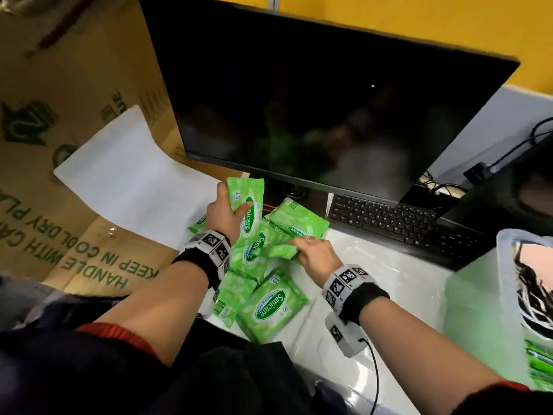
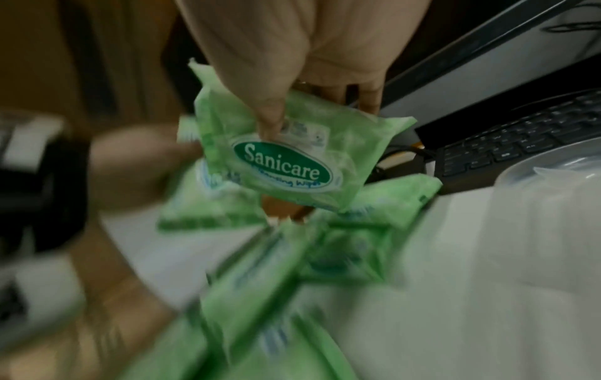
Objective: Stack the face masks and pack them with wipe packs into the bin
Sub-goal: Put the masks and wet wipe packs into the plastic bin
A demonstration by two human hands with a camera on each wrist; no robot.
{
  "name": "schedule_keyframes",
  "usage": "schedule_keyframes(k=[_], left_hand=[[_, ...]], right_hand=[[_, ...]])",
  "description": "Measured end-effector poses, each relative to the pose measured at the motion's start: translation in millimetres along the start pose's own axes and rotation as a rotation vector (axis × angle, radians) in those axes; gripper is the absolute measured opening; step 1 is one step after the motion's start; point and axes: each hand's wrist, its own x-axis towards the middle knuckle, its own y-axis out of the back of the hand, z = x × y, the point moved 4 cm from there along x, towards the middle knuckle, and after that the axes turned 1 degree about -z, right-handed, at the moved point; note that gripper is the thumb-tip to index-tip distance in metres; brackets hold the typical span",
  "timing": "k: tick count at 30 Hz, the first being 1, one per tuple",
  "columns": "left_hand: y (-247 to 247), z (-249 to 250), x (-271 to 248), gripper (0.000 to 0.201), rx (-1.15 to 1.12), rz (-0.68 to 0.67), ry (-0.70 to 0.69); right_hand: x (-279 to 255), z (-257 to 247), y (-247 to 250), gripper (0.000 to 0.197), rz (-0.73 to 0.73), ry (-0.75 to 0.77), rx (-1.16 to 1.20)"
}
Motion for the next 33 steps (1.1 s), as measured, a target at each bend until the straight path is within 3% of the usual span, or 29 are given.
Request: schedule_keyframes(k=[4,7,9,12,15,17,19,21,23,25,27,30,33], left_hand=[[-4.7,11.7,-4.0,0.071,-0.090,0.008,-0.025],[-14.7,17.8,-9.6,0.071,-0.103,-0.057,-0.090],[-22.0,21.6,-13.0,0.062,-0.164,-0.133,-0.109],[-36.0,17.5,-12.5,0.038,-0.379,-0.249,0.030],[-46.7,10.4,-19.1,0.057,-0.568,-0.378,0.246],[-42.1,10.6,-22.9,0.047,-0.482,-0.362,0.206],[-34.5,0.1,-18.1,0.048,-0.427,-0.248,0.216],[-26.2,-9.3,-13.5,0.061,-0.437,-0.170,0.241],[-15.1,-13.9,-12.9,0.086,-0.441,-0.139,0.241],[-9.6,-17.3,-11.5,0.103,-0.452,-0.156,0.209],[-9.5,-19.7,-10.3,0.108,-0.437,-0.159,0.180],[-11.9,-23.0,-9.1,0.104,-0.373,-0.148,0.121],[-12.0,-21.4,-14.6,0.085,-0.358,-0.144,0.137]], right_hand=[[-0.4,9.4,36.8,0.027,0.373,-0.141,0.450],[2.3,14.8,59.3,0.026,0.524,-0.213,0.758],[12.5,17.1,60.6,0.026,0.500,-0.247,0.916],[28.7,13.0,46.8,0.021,0.375,-0.257,1.020],[39.1,1.3,31.7,0.030,0.267,-0.243,1.071],[46.1,-2.7,26.7,0.031,0.208,-0.183,0.973],[55.2,8.1,21.7,0.034,0.185,-0.180,0.664],[58.7,35.5,14.9,0.034,0.176,-0.373,0.396],[57.2,53.5,7.1,0.046,0.101,-0.562,0.243],[57.2,58.0,-1.4,0.069,-0.009,-0.612,0.201],[64.3,57.4,-9.0,0.086,-0.095,-0.557,0.151],[76.3,57.4,-17.4,0.093,-0.234,-0.491,-0.024],[81.7,57.3,-13.2,0.089,-0.240,-0.488,-0.166]])
